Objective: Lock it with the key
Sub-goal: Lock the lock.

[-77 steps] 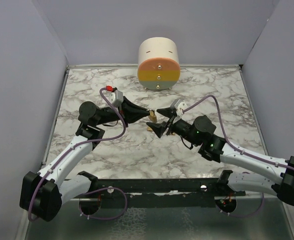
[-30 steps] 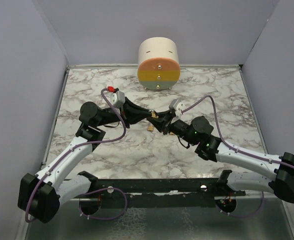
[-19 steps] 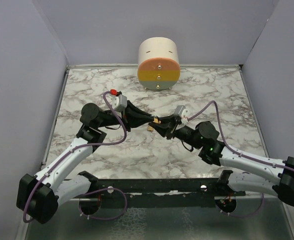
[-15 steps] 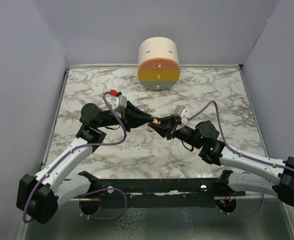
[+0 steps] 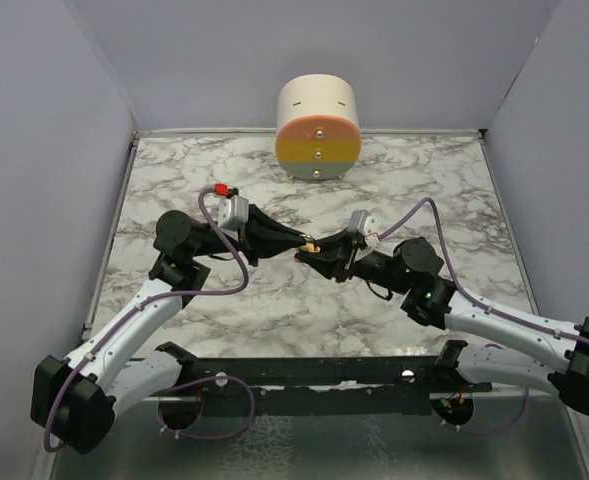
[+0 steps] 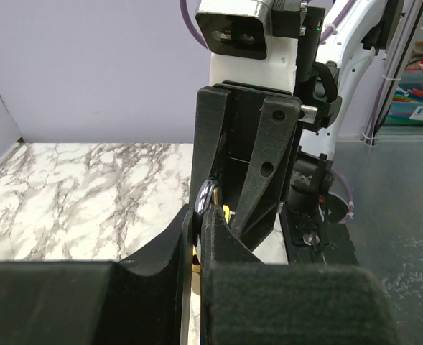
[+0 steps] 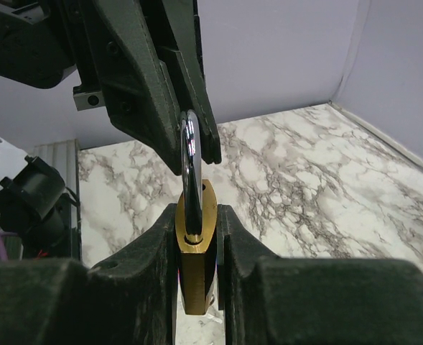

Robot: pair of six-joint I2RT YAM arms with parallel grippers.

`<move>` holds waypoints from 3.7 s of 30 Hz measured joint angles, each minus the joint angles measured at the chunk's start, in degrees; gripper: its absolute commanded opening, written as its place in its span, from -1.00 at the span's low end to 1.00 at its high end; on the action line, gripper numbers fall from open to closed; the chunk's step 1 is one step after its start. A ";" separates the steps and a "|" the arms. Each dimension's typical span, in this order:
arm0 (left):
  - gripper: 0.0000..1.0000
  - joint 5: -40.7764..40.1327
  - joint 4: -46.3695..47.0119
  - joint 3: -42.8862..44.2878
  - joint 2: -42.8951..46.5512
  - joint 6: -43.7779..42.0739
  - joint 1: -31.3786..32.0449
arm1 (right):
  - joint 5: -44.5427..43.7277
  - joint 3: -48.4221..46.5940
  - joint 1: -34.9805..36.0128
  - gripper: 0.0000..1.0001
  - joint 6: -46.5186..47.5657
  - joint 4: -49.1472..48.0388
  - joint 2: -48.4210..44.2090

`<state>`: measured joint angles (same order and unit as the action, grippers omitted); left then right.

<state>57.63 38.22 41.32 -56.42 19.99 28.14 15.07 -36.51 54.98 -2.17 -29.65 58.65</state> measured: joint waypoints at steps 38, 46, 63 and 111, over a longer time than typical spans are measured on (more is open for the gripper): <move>-1.00 -4.13 3.74 -3.74 0.33 -0.20 1.40 | 0.96 -0.28 -0.31 -0.97 -0.76 1.81 -0.35; -1.00 -5.66 3.80 -4.76 0.92 0.02 1.75 | 0.94 -0.28 -0.35 -0.97 -0.76 2.43 -0.35; -1.00 -9.16 7.56 -6.51 -0.52 0.52 3.69 | -0.63 -0.61 -0.72 -0.97 1.42 2.89 -0.15; -1.00 -15.06 7.32 -7.82 1.25 -0.26 8.37 | 4.04 -3.74 -1.46 -0.97 1.01 9.68 -2.73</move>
<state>42.57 45.54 33.50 -55.18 19.73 36.51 19.11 -40.25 53.52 -1.17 -19.97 55.92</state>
